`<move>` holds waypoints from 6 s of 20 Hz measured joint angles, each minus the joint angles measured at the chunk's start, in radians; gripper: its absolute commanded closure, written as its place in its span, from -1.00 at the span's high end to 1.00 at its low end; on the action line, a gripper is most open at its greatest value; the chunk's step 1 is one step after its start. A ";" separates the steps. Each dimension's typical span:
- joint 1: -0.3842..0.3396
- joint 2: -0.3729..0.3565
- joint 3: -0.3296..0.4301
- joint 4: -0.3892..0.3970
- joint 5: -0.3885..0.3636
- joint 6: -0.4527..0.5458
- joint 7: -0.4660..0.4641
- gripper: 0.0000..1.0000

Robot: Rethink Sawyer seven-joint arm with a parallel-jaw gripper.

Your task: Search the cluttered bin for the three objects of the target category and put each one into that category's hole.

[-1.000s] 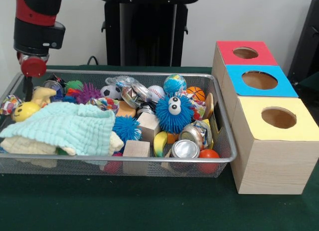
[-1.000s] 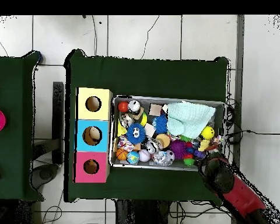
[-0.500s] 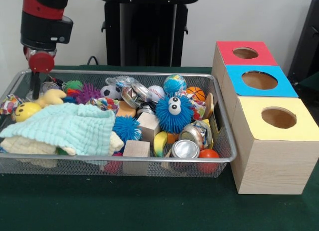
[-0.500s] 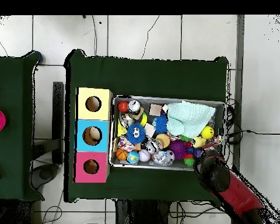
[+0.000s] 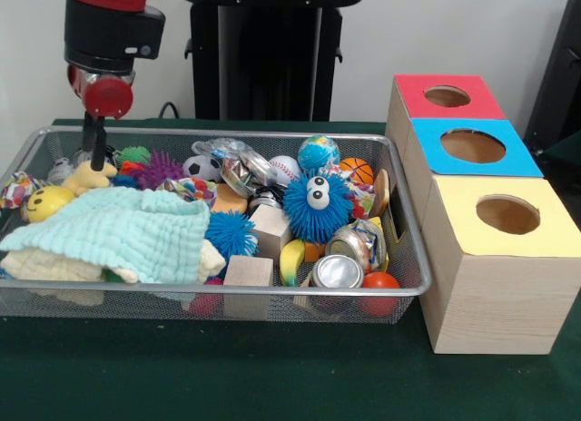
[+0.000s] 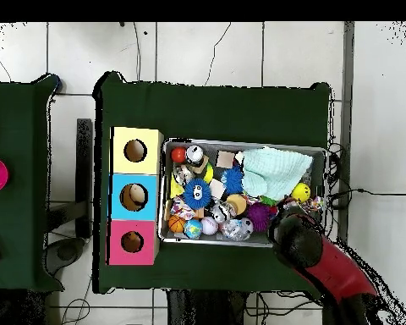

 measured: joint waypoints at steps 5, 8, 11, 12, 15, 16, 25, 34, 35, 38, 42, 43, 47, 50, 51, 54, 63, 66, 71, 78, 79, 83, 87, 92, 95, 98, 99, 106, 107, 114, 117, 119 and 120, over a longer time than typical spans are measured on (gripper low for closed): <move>0.000 -0.005 0.000 0.000 0.001 0.000 0.000 1.00; -0.008 -0.002 0.000 0.000 0.001 0.000 0.000 1.00; -0.045 0.016 0.006 0.000 0.001 -0.002 0.000 1.00; -0.059 0.024 0.011 0.000 0.001 -0.006 0.000 1.00; -0.092 0.043 0.022 0.000 0.001 -0.018 0.000 1.00; -0.102 0.050 0.025 0.000 0.001 -0.024 0.000 1.00; -0.139 0.096 0.038 0.000 0.001 -0.114 0.000 1.00; -0.135 0.087 0.062 0.005 0.001 -0.120 0.000 1.00; -0.132 0.083 0.062 0.008 0.002 -0.120 0.000 1.00; -0.114 0.068 0.063 0.018 0.005 -0.120 0.000 1.00; -0.100 0.061 0.072 0.028 0.006 -0.120 0.000 1.00; -0.099 0.062 0.079 0.032 0.006 -0.120 0.000 1.00; -0.100 0.074 0.102 0.047 0.006 -0.128 0.001 1.00; -0.105 0.090 0.124 0.059 0.006 -0.159 0.002 1.00; -0.107 0.098 0.129 0.061 0.007 -0.174 0.002 1.00; -0.115 0.116 0.142 0.064 0.007 -0.209 0.002 1.00; -0.185 0.185 0.189 0.063 -0.025 -0.302 0.002 1.00; -0.199 0.197 0.196 0.063 -0.038 -0.324 0.002 1.00; -0.203 0.205 0.199 0.063 -0.058 -0.347 0.002 -1.00; -0.192 0.209 0.192 0.063 -0.062 -0.355 0.002 -1.00; -0.190 0.210 0.191 0.063 -0.062 -0.357 0.002 -1.00; -0.186 0.210 0.189 0.063 -0.062 -0.366 0.002 -1.00; -0.187 0.209 0.189 0.063 -0.062 -0.366 0.002 -1.00; -0.182 0.190 0.188 0.068 -0.062 -0.360 0.002 -1.00; -0.169 0.162 0.184 0.080 -0.062 -0.337 0.002 -1.00; -0.157 0.139 0.179 0.092 -0.062 -0.313 0.002 -1.00; -0.151 0.127 0.177 0.097 -0.062 -0.300 0.002 -1.00; -0.100 0.059 0.159 0.125 -0.055 -0.226 0.002 -1.00; -0.094 0.049 0.158 0.128 -0.055 -0.218 0.002 -1.00; -0.080 0.005 0.157 0.147 -0.050 -0.191 0.002 -1.00; -0.075 -0.009 0.156 0.155 -0.045 -0.189 0.002 -1.00; -0.069 -0.023 0.154 0.165 -0.040 -0.189 0.002 -1.00; -0.067 -0.026 0.154 0.167 -0.039 -0.189 0.002 -1.00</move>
